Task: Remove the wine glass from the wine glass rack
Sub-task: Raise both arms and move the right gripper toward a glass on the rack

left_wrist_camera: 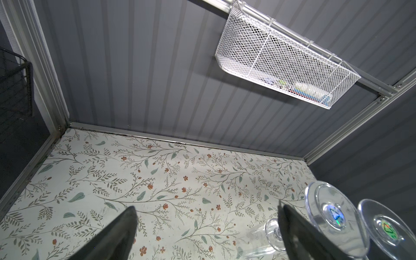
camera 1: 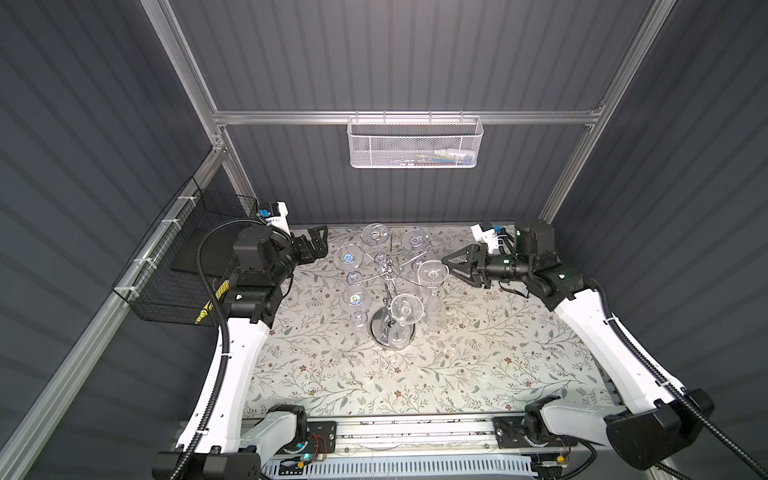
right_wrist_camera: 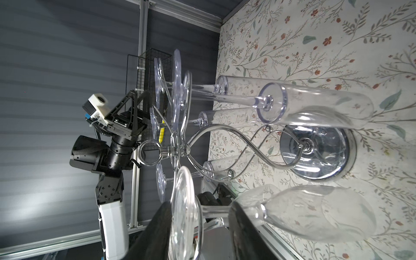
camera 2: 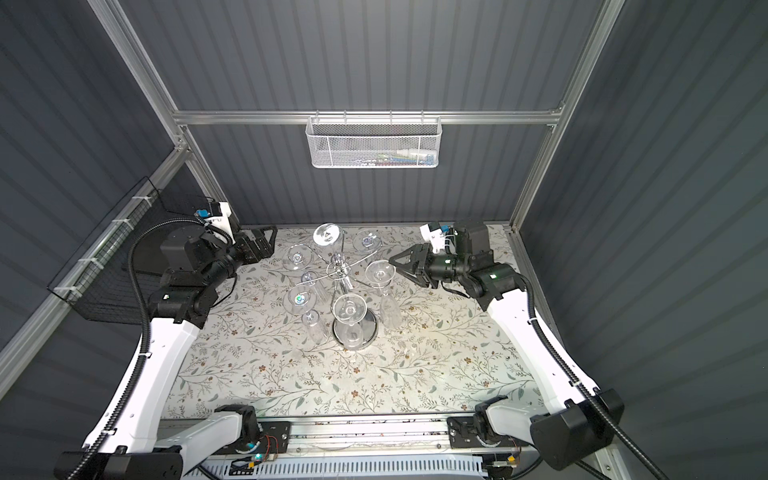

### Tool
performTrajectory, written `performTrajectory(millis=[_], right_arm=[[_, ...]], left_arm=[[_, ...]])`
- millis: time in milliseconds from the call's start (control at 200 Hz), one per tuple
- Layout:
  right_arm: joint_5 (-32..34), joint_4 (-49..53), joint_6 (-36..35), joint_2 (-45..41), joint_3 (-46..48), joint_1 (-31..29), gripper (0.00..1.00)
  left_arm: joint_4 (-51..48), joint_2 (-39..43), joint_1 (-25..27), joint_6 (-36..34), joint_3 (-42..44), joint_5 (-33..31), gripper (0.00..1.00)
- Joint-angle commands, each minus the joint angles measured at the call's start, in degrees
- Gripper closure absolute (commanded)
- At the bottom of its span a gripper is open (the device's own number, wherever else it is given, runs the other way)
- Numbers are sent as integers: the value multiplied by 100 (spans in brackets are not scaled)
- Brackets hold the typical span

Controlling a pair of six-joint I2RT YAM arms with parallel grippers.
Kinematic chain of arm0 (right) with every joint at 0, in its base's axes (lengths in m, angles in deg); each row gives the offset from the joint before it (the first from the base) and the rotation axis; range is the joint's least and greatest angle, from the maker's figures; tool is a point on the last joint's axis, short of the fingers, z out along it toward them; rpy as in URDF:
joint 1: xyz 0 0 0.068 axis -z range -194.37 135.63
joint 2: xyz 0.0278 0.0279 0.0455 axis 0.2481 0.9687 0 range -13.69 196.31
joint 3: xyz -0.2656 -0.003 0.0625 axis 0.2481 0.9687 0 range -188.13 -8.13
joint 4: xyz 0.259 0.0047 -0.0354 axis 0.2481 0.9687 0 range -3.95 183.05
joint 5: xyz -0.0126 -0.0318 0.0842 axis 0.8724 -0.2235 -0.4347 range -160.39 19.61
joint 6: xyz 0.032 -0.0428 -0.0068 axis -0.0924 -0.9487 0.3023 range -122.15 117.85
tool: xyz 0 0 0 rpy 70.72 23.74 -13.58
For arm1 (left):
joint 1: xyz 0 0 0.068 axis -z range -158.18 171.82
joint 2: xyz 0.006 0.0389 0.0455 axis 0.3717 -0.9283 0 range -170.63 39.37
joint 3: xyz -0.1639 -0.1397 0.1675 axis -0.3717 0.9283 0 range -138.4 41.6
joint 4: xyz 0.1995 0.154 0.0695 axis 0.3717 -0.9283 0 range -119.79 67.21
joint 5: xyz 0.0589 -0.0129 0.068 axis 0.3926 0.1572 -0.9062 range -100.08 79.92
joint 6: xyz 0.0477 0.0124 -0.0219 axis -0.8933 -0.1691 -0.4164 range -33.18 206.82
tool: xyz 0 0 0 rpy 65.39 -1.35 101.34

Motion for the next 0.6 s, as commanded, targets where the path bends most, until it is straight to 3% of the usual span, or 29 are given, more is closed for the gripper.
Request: performTrajectory(millis=[0, 595], right_arm=[[-136, -218, 79, -31, 95, -58, 61], [-189, -232, 137, -73, 148, -84, 84]], left_arm=[[-20, 128, -31, 93, 21, 100, 1], [-56, 186, -31, 125, 47, 89, 1]])
